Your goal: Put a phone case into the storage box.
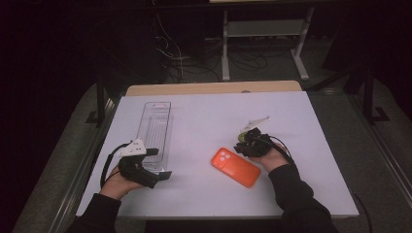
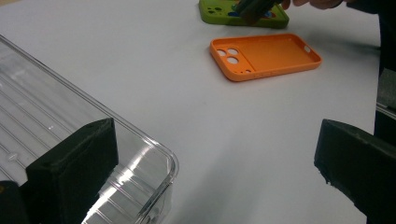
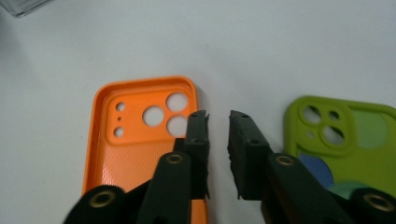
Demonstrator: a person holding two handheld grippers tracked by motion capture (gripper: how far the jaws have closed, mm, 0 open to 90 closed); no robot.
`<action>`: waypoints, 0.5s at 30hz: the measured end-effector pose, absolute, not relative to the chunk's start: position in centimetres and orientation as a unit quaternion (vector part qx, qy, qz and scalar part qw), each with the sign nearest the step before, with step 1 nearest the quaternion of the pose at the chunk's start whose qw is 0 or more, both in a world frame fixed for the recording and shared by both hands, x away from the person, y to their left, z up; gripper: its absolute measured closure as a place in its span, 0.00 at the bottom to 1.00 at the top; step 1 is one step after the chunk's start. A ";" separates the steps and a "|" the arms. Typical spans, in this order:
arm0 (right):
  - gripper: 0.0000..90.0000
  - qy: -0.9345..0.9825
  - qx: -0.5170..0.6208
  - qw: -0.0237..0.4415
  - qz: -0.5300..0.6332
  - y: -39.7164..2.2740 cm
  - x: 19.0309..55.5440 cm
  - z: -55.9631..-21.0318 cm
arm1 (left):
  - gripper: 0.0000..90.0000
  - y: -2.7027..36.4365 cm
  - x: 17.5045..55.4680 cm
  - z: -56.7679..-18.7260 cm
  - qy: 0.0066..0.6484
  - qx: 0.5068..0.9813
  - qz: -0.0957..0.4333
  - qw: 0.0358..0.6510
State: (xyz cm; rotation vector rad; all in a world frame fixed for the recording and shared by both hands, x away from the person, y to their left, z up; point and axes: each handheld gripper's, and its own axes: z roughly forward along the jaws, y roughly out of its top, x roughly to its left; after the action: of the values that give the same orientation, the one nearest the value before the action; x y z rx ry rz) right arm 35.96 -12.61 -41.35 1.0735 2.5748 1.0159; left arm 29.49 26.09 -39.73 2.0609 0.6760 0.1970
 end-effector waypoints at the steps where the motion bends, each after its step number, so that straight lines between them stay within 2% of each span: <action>1: 0.79 0.863 0.360 0.088 0.344 -13.0 35.6 -41.2 | 0.00 26.1 29.5 -39.7 0.275 0.839 0.080 0.463; 7: 0.66 0.855 0.363 0.084 0.361 -15.2 33.8 -40.6 | 0.00 26.2 29.5 -39.7 0.273 0.840 0.080 0.461; 15: 0.31 0.838 0.372 0.096 0.387 -17.1 31.5 -41.0 | 0.00 26.0 29.5 -39.8 0.272 0.841 0.078 0.462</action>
State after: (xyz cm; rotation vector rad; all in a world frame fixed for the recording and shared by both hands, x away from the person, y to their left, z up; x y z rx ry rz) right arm 31.52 -17.14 -41.05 1.1026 2.4829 1.1456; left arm 29.49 25.96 -39.81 2.0679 0.6681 0.1914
